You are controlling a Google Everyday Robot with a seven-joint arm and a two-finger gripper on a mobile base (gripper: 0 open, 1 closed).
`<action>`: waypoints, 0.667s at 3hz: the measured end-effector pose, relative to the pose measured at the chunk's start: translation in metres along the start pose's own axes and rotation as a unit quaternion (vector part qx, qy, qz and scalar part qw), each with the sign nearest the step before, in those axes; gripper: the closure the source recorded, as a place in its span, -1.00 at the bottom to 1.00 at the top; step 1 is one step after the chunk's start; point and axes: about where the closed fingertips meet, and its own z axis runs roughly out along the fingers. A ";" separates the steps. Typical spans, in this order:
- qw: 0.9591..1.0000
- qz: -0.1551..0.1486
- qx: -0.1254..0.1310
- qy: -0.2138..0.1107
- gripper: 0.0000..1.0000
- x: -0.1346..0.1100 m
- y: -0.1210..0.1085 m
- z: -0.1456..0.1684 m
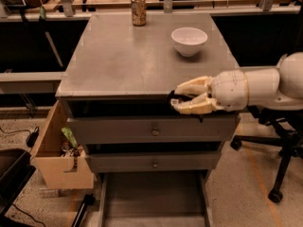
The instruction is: Pick rxbar chocolate from bottom drawer and place on counter
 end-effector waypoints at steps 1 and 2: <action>0.999 -0.027 -0.004 0.021 1.00 -0.063 -0.036 0.015; 0.997 -0.072 -0.029 0.030 1.00 -0.106 -0.076 0.045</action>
Offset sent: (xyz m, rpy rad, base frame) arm 0.1077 0.1631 0.1678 -0.1312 -0.2326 0.2403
